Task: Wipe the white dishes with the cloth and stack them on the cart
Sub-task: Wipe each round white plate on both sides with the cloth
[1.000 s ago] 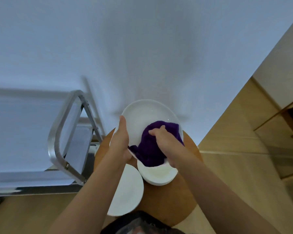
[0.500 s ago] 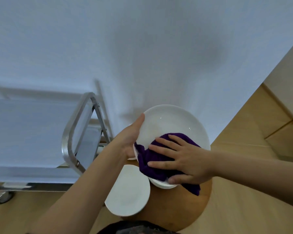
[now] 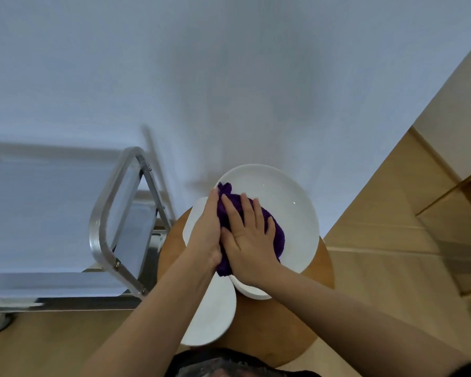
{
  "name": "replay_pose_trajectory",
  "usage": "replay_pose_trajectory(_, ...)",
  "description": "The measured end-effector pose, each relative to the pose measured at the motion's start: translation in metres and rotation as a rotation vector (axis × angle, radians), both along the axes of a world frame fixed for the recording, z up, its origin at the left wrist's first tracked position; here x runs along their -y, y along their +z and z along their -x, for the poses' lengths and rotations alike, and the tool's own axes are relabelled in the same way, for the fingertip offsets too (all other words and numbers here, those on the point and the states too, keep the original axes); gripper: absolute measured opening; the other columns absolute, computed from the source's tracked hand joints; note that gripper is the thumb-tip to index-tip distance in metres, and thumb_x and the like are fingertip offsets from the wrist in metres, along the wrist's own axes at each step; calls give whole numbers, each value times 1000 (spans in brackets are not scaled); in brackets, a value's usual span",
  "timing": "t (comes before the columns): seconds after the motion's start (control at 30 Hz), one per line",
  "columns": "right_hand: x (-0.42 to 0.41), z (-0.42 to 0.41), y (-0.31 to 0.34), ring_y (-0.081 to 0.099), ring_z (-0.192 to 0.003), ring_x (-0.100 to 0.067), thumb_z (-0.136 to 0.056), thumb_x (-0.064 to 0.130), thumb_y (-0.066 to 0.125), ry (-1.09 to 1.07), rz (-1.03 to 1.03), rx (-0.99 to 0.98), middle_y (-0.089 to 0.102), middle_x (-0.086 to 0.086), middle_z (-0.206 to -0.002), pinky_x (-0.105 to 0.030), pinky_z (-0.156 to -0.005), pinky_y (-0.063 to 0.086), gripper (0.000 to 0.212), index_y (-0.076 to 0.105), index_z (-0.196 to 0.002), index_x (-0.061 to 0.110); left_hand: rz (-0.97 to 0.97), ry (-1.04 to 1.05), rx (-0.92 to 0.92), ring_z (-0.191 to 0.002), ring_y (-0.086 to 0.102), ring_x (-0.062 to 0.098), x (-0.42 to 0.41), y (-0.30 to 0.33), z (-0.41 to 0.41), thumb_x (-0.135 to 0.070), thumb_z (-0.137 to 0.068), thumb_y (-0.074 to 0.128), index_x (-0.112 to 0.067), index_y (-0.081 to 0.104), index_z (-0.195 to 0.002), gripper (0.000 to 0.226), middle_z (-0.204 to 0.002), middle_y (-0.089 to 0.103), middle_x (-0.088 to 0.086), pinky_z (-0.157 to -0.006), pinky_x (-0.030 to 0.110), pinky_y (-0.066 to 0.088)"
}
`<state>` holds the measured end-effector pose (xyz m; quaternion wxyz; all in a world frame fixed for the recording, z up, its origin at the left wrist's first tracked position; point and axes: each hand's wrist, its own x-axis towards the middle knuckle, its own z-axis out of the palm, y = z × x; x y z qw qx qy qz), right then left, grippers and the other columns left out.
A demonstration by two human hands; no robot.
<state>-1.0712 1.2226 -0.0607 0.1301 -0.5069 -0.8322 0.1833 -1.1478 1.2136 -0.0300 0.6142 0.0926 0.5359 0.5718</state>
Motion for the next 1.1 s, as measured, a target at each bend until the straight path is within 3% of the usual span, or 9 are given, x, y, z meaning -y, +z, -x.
replay_pose_trajectory(0.1,-9,5,2,-14,-143,-21,-99,39,18,-27,8,11,-6,1,-158,-51,-113,-2,54,-7,-147,39,20,-59,-28,-85,64,3,6,1,1,-58,-96,28,-18,47,-136,60,-111,61,-8,-52,21,53)
replay_pose_trajectory(0.13,-11,8,2,-13,-143,-22,-99,39,18,-32,-9,16,-6,0,-158,-52,-112,-1,55,-7,-147,38,26,-54,-20,-80,65,1,7,1,1,-59,-96,27,-21,46,-137,59,-115,61,-8,-51,21,53)
replay_pose_trajectory(0.3,-47,9,13,-6,-144,-27,-99,43,20,-199,-108,45,-3,-9,-158,-55,-112,2,59,-8,-149,28,78,55,12,-109,61,27,12,4,-16,-61,-92,38,-26,56,-126,52,-117,66,8,-97,48,49)
replay_pose_trajectory(0.5,-77,-32,13,-10,-144,-27,-98,47,19,-114,-184,185,-10,-7,-158,-53,-112,-3,61,-13,-148,32,-4,119,97,-95,67,32,10,-1,1,-64,-89,40,-23,56,-121,54,-105,71,10,-77,46,56)
replay_pose_trajectory(0.63,-65,-64,7,-15,-143,-24,-95,56,14,-50,-150,283,-13,-5,-158,-51,-112,-9,65,-12,-148,29,38,125,105,-95,66,41,3,-4,24,-73,-77,51,-24,59,-104,57,-104,71,12,-83,64,50)
replay_pose_trajectory(0.73,-41,-70,9,-15,-143,-16,-82,75,2,103,-39,261,-12,-1,-158,-46,-111,-13,80,-13,-148,31,-35,150,154,-78,72,35,-1,-2,23,-68,-85,44,-20,59,-102,53,-87,75,10,-63,50,58)
replay_pose_trajectory(0.83,-11,-63,14,-11,-143,-11,-65,92,17,287,111,164,-12,6,-158,-43,-114,-4,102,-14,-146,39,-42,131,215,-60,71,29,-6,4,16,-69,-87,40,-14,58,-94,58,-69,73,11,-43,40,54)
replay_pose_trajectory(0.97,6,-43,24,20,-140,-20,-79,54,61,300,-82,121,16,3,-156,-38,-107,29,89,10,-149,32,152,140,145,-49,68,29,-15,10,13,-74,-78,51,-10,58,-93,66,-60,71,12,-39,38,52)
replay_pose_trajectory(1.1,11,-40,35,58,-99,-9,-86,23,62,175,-274,-120,62,4,-118,-19,-77,45,50,48,-134,22,58,78,153,-64,70,26,-16,22,17,-61,-83,58,-8,58,-108,58,-83,70,12,-58,41,59)
